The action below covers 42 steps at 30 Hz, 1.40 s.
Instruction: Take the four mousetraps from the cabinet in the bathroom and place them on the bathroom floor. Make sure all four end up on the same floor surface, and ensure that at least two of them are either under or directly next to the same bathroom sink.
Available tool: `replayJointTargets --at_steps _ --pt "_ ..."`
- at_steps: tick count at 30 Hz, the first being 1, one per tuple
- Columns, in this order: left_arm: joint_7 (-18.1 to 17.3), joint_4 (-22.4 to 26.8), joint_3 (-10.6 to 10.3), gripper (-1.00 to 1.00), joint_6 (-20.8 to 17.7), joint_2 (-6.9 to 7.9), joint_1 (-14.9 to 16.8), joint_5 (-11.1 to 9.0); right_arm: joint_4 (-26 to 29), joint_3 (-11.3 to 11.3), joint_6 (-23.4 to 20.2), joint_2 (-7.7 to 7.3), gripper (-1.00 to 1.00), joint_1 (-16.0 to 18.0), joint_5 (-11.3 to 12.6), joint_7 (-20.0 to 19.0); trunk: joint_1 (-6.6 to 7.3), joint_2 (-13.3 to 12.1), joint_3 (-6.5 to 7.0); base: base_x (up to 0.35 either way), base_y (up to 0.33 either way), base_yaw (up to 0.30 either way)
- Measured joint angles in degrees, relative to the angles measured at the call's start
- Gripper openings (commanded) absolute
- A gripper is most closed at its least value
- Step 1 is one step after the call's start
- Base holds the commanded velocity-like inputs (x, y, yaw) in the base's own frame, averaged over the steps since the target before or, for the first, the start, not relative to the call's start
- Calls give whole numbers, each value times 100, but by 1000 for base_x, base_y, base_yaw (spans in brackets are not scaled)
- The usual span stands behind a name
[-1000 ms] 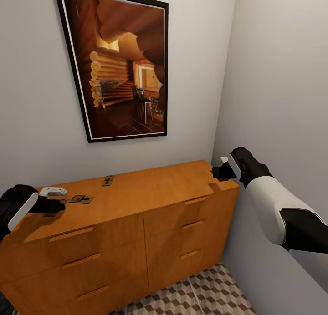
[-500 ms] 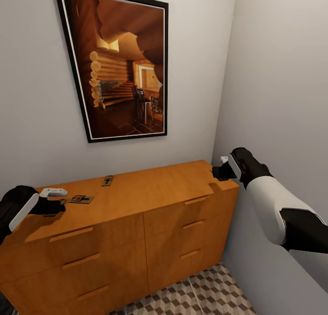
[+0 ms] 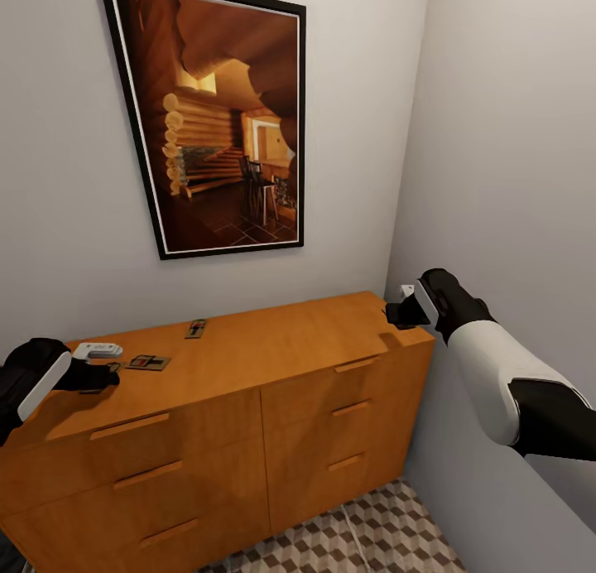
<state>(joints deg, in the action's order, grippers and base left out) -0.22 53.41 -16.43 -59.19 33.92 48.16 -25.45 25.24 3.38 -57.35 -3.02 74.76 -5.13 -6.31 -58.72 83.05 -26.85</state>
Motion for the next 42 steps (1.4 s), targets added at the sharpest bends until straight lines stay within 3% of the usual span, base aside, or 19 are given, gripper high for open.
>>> replayJointTargets --at_steps 11,12,15,17,28,33,42 --pt "6 5 3 100 1 -17 0 28 -16 0 0 0 -100 0 0 0 0 0 0 0 0 0" --pt "4 7 4 -100 1 -21 0 36 -16 0 0 0 -100 0 0 0 0 0 0 0 0 0" --pt "-7 -7 9 -100 1 -39 -1 -42 -16 0 0 0 -100 0 -1 0 0 -1 0 0 0 0" --pt "8 -25 9 -100 -3 -43 1 188 -16 0 0 0 -100 0 -1 0 0 0 0 0 0 0" --pt "-10 18 9 -100 2 -107 -3 -98 -16 0 0 -8 -100 0 -1 0 0 -1 -1 0 0 0" --pt "-21 -3 20 -100 -12 -122 -2 1 -16 0 0 -9 -100 0 0 -3 0 -1 0 0 0 0" --pt "-22 86 41 -100 -56 -46 -6 -18 -16 -1 -8 -9 -100 0 -8 -9 -1 -1 -1 0 0 0"
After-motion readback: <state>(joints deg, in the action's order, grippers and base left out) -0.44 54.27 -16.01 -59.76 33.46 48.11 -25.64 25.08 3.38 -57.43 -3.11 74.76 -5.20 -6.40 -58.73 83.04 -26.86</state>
